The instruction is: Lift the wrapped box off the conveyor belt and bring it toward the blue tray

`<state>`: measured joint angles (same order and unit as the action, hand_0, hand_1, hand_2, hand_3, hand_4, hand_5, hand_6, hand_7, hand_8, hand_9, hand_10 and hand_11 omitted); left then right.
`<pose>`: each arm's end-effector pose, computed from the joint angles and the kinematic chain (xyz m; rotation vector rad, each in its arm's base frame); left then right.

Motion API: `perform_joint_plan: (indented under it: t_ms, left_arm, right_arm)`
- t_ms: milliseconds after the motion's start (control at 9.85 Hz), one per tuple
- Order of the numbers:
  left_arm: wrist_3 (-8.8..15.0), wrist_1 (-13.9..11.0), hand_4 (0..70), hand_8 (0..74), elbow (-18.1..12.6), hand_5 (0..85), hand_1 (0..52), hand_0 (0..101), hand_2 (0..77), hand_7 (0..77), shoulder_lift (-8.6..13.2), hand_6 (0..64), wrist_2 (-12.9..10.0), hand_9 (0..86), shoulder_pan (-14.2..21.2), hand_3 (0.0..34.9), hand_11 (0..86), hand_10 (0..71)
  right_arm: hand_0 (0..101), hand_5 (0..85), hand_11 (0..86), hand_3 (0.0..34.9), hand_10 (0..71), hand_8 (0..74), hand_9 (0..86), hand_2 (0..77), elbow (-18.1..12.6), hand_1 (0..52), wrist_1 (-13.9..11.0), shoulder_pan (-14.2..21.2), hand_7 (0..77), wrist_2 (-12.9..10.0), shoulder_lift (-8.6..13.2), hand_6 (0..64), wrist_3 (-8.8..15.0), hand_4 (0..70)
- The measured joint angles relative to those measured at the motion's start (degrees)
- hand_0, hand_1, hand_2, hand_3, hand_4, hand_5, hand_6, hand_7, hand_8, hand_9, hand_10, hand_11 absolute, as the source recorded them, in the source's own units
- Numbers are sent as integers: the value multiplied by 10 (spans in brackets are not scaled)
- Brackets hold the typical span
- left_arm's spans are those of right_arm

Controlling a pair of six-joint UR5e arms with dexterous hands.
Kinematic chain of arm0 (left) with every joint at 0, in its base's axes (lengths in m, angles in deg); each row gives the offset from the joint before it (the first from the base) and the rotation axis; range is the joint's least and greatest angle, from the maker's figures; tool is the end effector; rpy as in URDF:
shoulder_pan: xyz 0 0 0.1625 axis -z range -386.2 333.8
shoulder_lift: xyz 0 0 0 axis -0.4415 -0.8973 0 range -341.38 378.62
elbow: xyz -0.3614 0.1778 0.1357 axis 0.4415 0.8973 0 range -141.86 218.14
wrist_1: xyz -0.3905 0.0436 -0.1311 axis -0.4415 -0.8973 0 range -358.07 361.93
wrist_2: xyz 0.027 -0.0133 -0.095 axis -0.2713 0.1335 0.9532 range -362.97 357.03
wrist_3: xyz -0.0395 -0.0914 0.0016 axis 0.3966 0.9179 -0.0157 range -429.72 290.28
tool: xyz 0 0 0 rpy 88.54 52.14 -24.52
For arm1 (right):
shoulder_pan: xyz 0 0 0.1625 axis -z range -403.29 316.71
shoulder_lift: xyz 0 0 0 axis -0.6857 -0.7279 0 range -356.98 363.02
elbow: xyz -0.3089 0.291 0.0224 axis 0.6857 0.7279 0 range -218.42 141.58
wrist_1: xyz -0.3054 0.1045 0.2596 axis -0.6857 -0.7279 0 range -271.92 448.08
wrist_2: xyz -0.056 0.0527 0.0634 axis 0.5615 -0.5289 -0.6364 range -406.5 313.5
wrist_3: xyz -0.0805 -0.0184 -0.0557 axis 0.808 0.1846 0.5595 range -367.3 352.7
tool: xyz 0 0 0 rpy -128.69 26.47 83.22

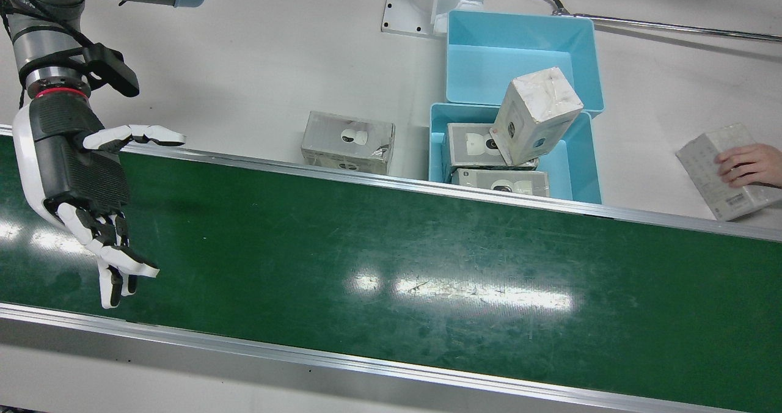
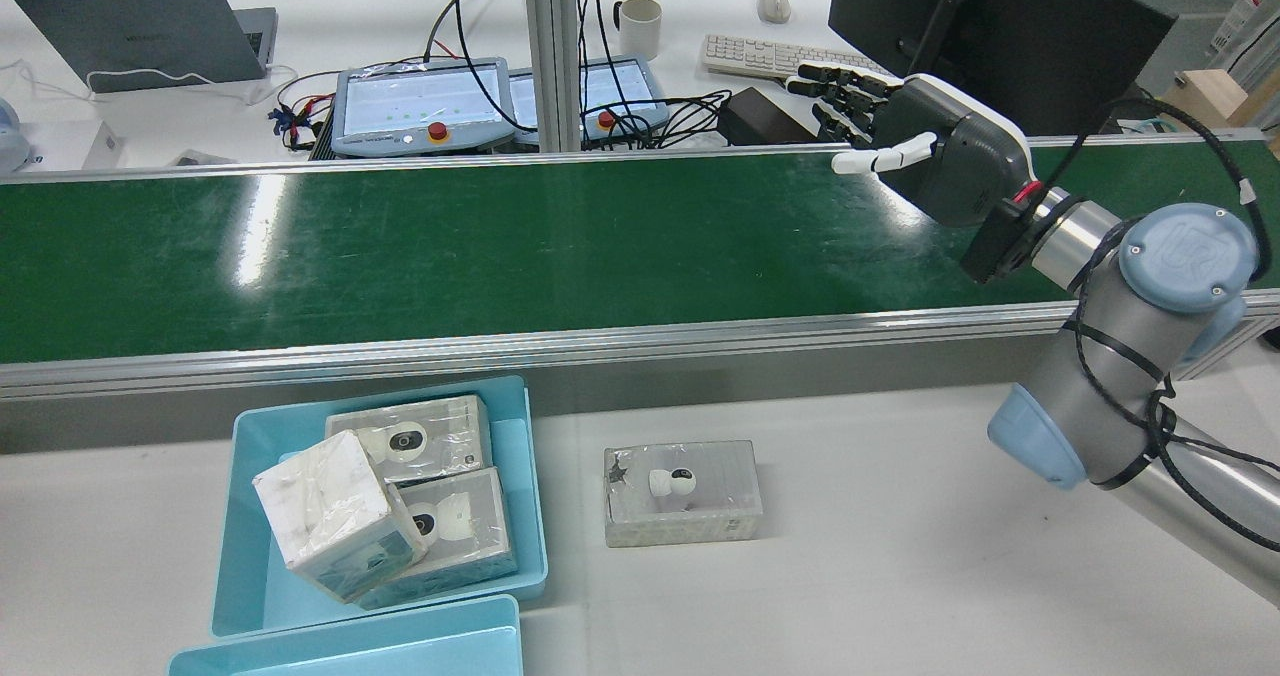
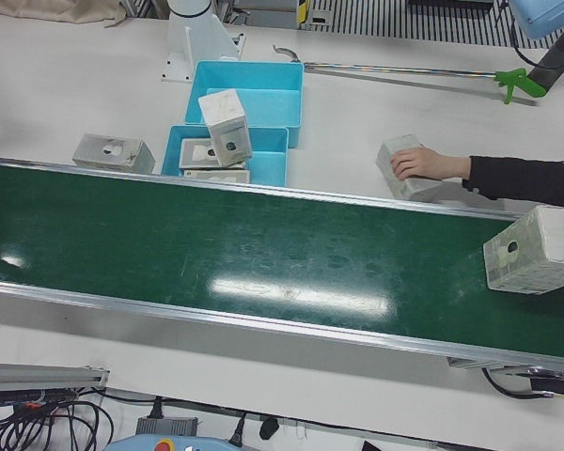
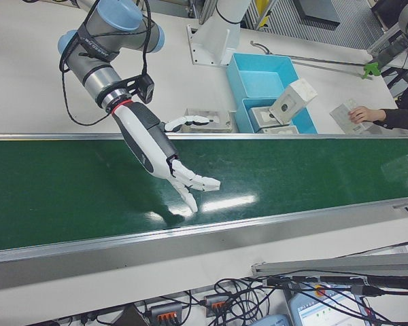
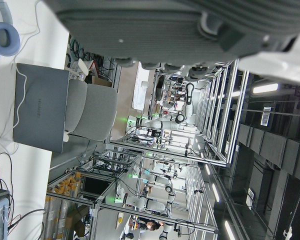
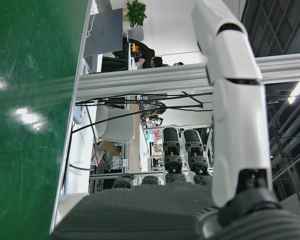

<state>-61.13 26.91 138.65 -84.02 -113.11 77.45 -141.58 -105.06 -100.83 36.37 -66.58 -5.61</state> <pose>-0.2246 -0.5052 0.5256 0.2961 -2.1438 2.2298 -0.2003 -0.5865 0.4030 -0.5358 -2.3389 1.6360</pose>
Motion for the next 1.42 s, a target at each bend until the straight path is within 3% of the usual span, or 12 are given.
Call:
perform_joint_plan:
  t_ms: [1015, 1421]
  left_arm:
    - [0, 0, 0, 5, 0, 11, 0, 0, 11, 5, 0, 0, 0, 0, 0, 0, 0, 5]
    - [0, 0, 0, 5, 0, 11, 0, 0, 11, 5, 0, 0, 0, 0, 0, 0, 0, 5]
  right_arm:
    - [499, 175, 16, 7, 0, 0, 27, 169, -12, 185, 3, 1, 213, -4, -9, 60, -1, 147]
    - [502, 175, 22, 7, 11, 0, 27, 185, -11, 180, 3, 6, 235, -16, -5, 65, 2, 164]
